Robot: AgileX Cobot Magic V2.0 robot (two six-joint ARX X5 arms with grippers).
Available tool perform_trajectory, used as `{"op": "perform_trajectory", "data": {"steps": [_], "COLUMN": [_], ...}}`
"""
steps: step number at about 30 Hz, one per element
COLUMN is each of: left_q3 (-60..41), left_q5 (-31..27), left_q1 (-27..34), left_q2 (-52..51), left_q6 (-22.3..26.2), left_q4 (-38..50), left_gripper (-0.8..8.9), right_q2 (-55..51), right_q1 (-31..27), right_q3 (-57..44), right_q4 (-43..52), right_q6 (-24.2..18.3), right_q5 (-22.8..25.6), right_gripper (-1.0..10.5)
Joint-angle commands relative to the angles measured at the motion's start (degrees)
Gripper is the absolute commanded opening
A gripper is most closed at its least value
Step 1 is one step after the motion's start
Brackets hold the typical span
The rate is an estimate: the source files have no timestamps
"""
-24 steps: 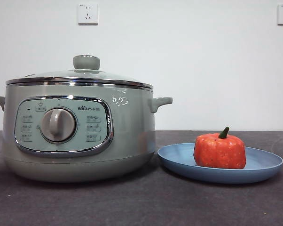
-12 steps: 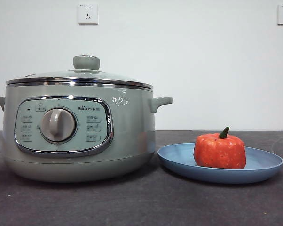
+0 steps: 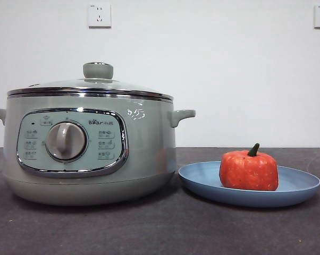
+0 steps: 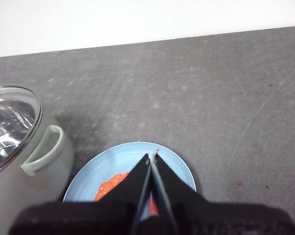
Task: Take the pumpkin out from the steamer,put the pumpkin in the blue plate,close the lid
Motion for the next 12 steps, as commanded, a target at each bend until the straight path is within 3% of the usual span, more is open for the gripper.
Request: {"op": "perform_trajectory", "data": {"steps": [1,12], "left_q3": [-6.1,-20.0], "left_q5": [0.2,0.3], "left_q1": [2.4,6.7], "left_q2": [-2.1,-7.2], "left_q6": [0.1,-2.2], "left_q4": [3.9,7.8], "left_gripper": [-0.04,-0.04], "right_q2": [0.0,0.0], "right_q1": [0.1,0.1], "right_q3": [-0.1,-0.1], "right_q4": [0.3,0.3], "right_q6": [0.5,0.5], "right_q5": [0.2,0.2], "right_gripper": [-0.2,-0.2]}}
